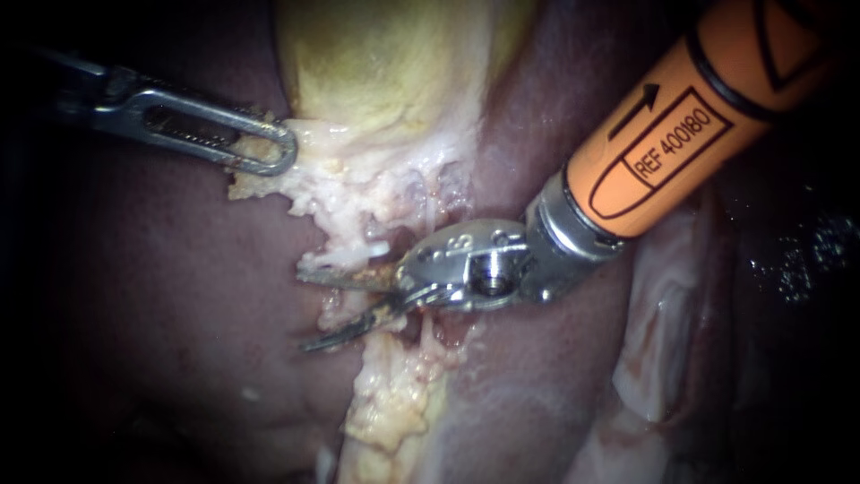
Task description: Go to the cutting position left tube
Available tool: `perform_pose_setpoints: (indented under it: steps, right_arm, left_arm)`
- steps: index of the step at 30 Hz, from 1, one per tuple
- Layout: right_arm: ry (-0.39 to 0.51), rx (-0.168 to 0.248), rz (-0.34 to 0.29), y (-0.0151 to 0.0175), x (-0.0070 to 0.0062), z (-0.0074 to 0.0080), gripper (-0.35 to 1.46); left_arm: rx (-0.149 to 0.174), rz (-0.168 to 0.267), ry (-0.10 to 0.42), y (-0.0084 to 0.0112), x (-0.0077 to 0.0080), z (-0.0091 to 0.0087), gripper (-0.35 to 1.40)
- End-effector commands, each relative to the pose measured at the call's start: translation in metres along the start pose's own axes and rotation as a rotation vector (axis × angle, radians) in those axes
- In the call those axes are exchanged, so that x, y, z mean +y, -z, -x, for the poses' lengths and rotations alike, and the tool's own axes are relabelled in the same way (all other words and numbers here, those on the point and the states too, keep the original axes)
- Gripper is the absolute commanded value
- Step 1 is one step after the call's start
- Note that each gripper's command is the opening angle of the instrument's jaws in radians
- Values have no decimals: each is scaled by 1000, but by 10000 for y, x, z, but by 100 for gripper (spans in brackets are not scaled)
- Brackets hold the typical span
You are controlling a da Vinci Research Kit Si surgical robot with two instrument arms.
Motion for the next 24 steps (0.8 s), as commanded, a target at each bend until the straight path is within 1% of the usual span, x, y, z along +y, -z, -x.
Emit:
perform_pose_setpoints:
  steps: [1, 4, 8, 13, 16, 19, 24]
  right_arm:
    - [1, 0, 0, 0, 0, 0, 101]
    - [1, 0, -1, 3, 0, 2, 118]
    - [3, -4, -6, 13, 0, 10, 128]
    - [6, -5, -13, 30, 1, 21, 128]
    - [9, -3, -19, 40, 4, 31, 128]
    - [12, -4, -21, 47, 10, 40, 128]
    - [14, -2, -7, 49, 23, 52, 135]
  left_arm:
    - [0, 0, 0, 0, 0, 0, -35]
    - [-1, 1, 0, 2, 0, 0, -35]
    - [-2, 3, 2, 10, 1, -3, -35]
    - [1, 0, 3, 15, 1, -4, -35]
    - [2, -1, 5, 18, 2, -5, -35]
    - [5, -5, 6, 21, 3, -7, -35]
    - [6, -6, 1, 23, 4, -8, -35]
